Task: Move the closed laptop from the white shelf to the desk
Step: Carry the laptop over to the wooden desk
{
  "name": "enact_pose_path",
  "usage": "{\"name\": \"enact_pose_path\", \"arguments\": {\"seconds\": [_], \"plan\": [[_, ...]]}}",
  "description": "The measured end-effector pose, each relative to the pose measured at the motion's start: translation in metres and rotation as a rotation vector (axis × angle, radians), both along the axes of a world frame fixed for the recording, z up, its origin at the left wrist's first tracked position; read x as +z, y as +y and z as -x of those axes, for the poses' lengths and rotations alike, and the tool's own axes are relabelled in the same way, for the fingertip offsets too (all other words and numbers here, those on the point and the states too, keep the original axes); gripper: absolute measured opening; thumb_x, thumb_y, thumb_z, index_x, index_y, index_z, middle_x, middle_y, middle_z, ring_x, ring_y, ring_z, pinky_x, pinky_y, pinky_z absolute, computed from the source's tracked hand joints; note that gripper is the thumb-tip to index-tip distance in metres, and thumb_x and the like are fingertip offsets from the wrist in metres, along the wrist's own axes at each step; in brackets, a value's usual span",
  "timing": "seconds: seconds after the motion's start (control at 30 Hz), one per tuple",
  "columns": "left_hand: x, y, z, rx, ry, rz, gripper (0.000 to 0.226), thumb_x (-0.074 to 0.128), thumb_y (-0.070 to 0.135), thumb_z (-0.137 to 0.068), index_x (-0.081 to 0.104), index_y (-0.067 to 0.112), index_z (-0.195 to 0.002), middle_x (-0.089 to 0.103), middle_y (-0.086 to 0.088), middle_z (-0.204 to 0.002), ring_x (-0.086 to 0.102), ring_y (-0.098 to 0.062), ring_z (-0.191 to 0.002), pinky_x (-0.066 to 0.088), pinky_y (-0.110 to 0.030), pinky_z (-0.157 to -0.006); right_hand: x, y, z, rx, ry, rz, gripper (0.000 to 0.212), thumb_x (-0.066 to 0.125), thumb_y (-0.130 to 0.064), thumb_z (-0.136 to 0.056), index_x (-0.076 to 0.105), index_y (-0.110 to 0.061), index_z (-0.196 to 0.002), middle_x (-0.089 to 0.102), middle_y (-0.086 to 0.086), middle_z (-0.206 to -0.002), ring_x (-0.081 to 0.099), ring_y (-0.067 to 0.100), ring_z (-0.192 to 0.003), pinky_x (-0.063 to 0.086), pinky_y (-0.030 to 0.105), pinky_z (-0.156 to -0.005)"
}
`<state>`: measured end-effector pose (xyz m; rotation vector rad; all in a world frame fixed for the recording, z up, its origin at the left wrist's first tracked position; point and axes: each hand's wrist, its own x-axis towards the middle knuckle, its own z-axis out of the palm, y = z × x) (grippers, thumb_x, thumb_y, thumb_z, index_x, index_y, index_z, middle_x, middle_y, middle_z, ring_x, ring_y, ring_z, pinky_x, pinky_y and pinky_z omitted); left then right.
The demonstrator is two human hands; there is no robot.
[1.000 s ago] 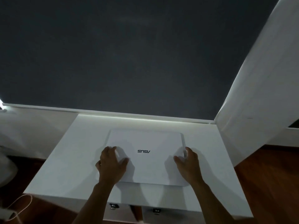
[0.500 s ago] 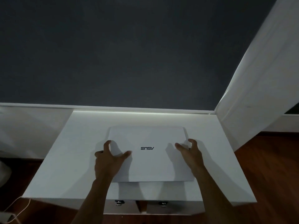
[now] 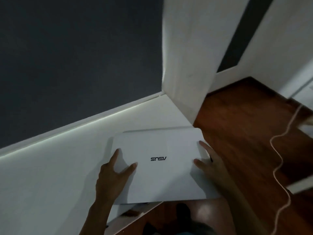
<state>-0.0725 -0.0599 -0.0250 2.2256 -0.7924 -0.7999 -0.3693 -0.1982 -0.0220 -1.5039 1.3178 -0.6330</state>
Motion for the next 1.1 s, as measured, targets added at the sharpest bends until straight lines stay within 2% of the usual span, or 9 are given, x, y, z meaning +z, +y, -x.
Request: {"name": "enact_pose_path", "arguments": {"seconds": [0.07,0.17,0.23,0.33,0.47,0.6,0.77,0.97,1.1], "plan": [[0.004,-0.025,0.027,-0.095,0.007,0.026,0.098,0.059,0.086,-0.053,0.025,0.056,-0.139,0.047,-0.006,-0.138,0.046,-0.028,-0.125,0.04,-0.044,-0.097,0.002,0.007,0.04,-0.108,-0.038,-0.004,0.064,0.07,-0.038,-0.082,0.042,-0.042,-0.139,0.046,-0.024,-0.131,0.053,0.006,-0.115,0.047,0.032,-0.094],[0.009,-0.059,0.073,-0.22,-0.005,0.064,0.096,0.063,0.08,-0.057,0.026,0.053,-0.141,0.045,-0.006,-0.139,0.045,-0.028,-0.125,0.041,-0.046,-0.098,0.003,0.014,0.092,-0.278,-0.037,0.012,0.063,0.07,-0.04,-0.081,0.043,-0.042,-0.138,0.05,-0.022,-0.129,0.056,0.012,-0.113,0.052,0.041,-0.091],[0.01,-0.086,0.117,-0.332,-0.028,0.085,0.097,0.064,0.077,-0.059,0.027,0.047,-0.143,0.044,-0.008,-0.14,0.044,-0.029,-0.126,0.041,-0.05,-0.101,0.0,0.015,0.137,-0.413,-0.023,0.043,0.059,0.069,-0.032,-0.084,0.045,-0.041,-0.137,0.048,-0.014,-0.141,0.051,0.012,-0.12,0.052,0.034,-0.088],[0.009,-0.122,0.187,-0.43,-0.045,0.099,0.096,0.065,0.07,-0.061,0.03,0.04,-0.145,0.046,-0.01,-0.137,0.047,-0.031,-0.122,0.042,-0.053,-0.098,-0.008,0.016,0.205,-0.544,0.019,0.089,0.055,0.067,-0.029,-0.086,0.047,-0.037,-0.136,0.044,-0.013,-0.147,0.04,0.003,-0.122,0.037,0.013,-0.079],[-0.002,-0.162,0.283,-0.529,-0.002,0.134,0.091,0.073,0.063,-0.063,0.036,0.038,-0.142,0.051,-0.012,-0.132,0.051,-0.03,-0.116,0.046,-0.05,-0.095,-0.01,0.018,0.298,-0.677,0.052,0.101,0.054,0.067,-0.031,-0.086,0.049,-0.038,-0.137,0.042,-0.013,-0.149,0.038,0.005,-0.127,0.038,0.031,-0.099],[-0.014,-0.198,0.379,-0.671,0.068,0.195,0.091,0.074,0.064,-0.061,0.039,0.037,-0.141,0.052,-0.004,-0.127,0.049,-0.016,-0.106,0.045,-0.038,-0.088,-0.009,0.021,0.386,-0.812,0.018,0.106,0.054,0.067,-0.019,-0.087,0.051,-0.025,-0.138,0.046,-0.008,-0.145,0.042,0.013,-0.129,0.042,0.037,-0.102],[-0.021,-0.242,0.486,-0.864,0.102,0.144,0.092,0.074,0.06,-0.065,0.034,0.036,-0.144,0.049,-0.003,-0.137,0.048,-0.017,-0.115,0.045,-0.039,-0.093,-0.011,0.029,0.475,-0.989,-0.054,0.06,0.053,0.065,-0.015,-0.088,0.05,-0.021,-0.138,0.047,-0.011,-0.136,0.047,0.008,-0.119,0.041,0.012,-0.079],[-0.04,-0.302,0.6,-0.989,0.071,0.106,0.087,0.078,0.05,-0.068,0.038,0.034,-0.143,0.048,-0.006,-0.135,0.044,-0.013,-0.108,0.043,-0.034,-0.085,-0.031,0.018,0.561,-1.175,-0.096,-0.03,0.052,0.066,-0.019,-0.088,0.051,-0.026,-0.137,0.053,-0.011,-0.133,0.054,0.003,-0.109,0.044,0.012,-0.078],[-0.063,-0.358,0.685,-1.016,0.228,0.051,0.084,0.082,0.038,-0.067,0.041,0.035,-0.141,0.047,-0.004,-0.132,0.049,-0.018,-0.109,0.047,-0.04,-0.087,-0.044,-0.009,0.618,-1.305,-0.144,-0.119,0.05,0.067,-0.032,-0.083,0.053,-0.044,-0.129,0.058,-0.013,-0.13,0.061,0.011,-0.11,0.055,0.034,-0.087]]}}
